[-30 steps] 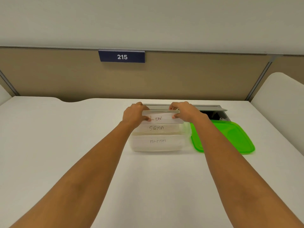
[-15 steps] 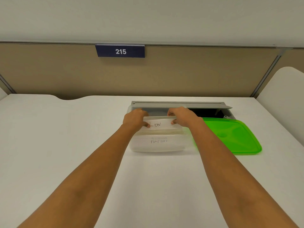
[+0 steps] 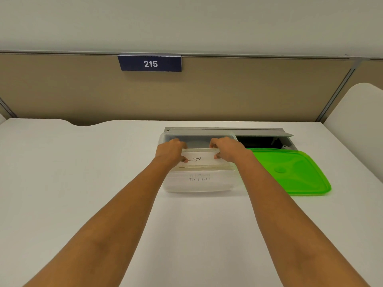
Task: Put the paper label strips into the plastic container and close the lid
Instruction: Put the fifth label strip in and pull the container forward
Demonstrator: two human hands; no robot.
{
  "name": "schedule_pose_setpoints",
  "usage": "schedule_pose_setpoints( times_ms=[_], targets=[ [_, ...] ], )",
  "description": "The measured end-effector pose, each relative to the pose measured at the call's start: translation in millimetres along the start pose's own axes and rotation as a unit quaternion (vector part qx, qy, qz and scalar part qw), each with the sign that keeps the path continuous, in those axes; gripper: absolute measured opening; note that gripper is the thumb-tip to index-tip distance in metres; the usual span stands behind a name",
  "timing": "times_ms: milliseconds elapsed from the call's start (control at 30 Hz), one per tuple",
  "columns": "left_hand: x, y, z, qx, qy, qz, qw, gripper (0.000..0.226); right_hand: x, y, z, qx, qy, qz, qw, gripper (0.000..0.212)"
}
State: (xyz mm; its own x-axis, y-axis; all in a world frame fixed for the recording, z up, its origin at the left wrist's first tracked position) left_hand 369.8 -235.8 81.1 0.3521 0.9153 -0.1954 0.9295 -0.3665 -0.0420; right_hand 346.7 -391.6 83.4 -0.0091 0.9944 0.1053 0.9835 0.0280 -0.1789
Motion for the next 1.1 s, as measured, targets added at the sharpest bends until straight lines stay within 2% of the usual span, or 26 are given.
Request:
schedule_pose_setpoints(
  times_ms=[233, 400, 533, 833, 933, 1033, 1100],
  targets=[
    [-3.5, 0.2, -1.2, 0.005, 0.026, 0.011, 1.000, 0.056, 1.7, -2.2, 0.7, 0.016, -0.004, -0.007, 1.000, 0.042],
    [-5.4, -2.8, -14.3, -0.041, 0.021, 0.009, 0.999, 0.044, -3.5, -7.9, -17.8, -0.053, -0.001, -0.004, 0.999, 0.034],
    [-10.3, -8.8, -16.7, -0.071, 0.005, 0.009, 0.997, 0.031, -8.8, -14.5, -23.5, -0.086, -0.014, 0.007, 0.996, 0.038],
    [-10.4, -15.7, -12.3, -0.066, -0.035, 0.012, 0.997, 0.038, -7.8, -19.9, -21.1, -0.103, -0.006, 0.016, 0.995, 0.041],
    [-8.2, -20.0, -17.7, -0.102, -0.062, 0.022, 0.993, 0.035, -12.2, -26.6, -28.4, -0.166, 0.068, 0.012, 0.984, 0.041],
    [-3.5, -26.1, -32.2, -0.173, -0.050, 0.033, 0.983, 0.032, -24.8, -36.9, -38.8, -0.254, 0.170, 0.020, 0.952, 0.036],
    [0.6, -29.2, -39.6, -0.206, -0.022, 0.028, 0.978, 0.033, -33.9, -41.9, -39.7, -0.272, 0.246, 0.042, 0.930, 0.036]
  ],
)
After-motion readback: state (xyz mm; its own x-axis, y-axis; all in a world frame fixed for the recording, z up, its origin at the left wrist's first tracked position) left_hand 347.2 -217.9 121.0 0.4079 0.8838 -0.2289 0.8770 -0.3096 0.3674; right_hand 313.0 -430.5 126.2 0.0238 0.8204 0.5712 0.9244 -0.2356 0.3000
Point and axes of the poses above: each hand's wrist, its own y-axis towards the middle knuckle, its own z-axis out of the palm, x = y × z, the point moved 8 cm from there along y, towards the middle knuckle
